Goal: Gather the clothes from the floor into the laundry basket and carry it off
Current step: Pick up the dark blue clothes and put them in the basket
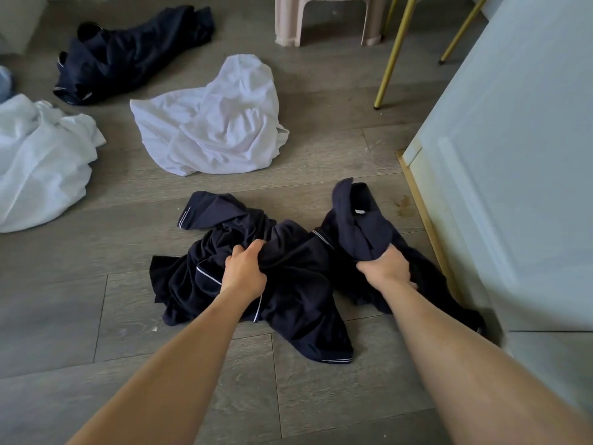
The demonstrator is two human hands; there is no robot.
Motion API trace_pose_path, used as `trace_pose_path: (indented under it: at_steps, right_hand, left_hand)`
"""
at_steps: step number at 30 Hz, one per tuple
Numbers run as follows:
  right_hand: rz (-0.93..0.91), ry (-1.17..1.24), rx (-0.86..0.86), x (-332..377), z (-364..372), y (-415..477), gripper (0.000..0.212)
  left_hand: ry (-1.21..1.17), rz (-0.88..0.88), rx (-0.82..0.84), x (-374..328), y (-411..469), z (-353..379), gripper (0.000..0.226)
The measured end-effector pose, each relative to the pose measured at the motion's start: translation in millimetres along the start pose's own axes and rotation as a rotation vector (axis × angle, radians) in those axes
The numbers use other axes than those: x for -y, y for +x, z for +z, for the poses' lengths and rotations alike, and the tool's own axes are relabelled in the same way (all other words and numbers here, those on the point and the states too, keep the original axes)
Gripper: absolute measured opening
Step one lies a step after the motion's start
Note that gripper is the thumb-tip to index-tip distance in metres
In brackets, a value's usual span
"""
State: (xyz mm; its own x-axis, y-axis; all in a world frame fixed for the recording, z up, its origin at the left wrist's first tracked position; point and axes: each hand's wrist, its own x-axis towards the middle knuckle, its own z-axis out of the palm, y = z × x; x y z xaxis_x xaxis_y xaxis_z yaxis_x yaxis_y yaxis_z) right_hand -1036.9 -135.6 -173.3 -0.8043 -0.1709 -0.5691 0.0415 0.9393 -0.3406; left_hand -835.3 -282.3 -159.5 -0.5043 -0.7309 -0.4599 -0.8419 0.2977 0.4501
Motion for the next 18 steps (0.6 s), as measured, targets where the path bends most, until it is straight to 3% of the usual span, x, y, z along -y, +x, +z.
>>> trace_pose_path:
  at_steps: [6, 11, 18]
  right_hand:
    - [-0.127, 0.2, 0.025, 38.2, -7.9, -12.4, 0.075]
    - [-0.098, 0.353, 0.125, 78.6, -27.2, -42.2, 0.106]
    - [-0.156, 0.324, 0.272, 121.6, -88.8, -154.8, 0.086]
  left_hand:
    - [-0.019, -0.073, -0.109, -13.5, 8.3, -15.7, 0.037]
    - [-0.064, -0.05, -0.145, -24.8, -6.9, -54.9, 0.039]
    - [-0.151, -0.185, -0.161, -40.3, -111.1, -150.8, 0.052]
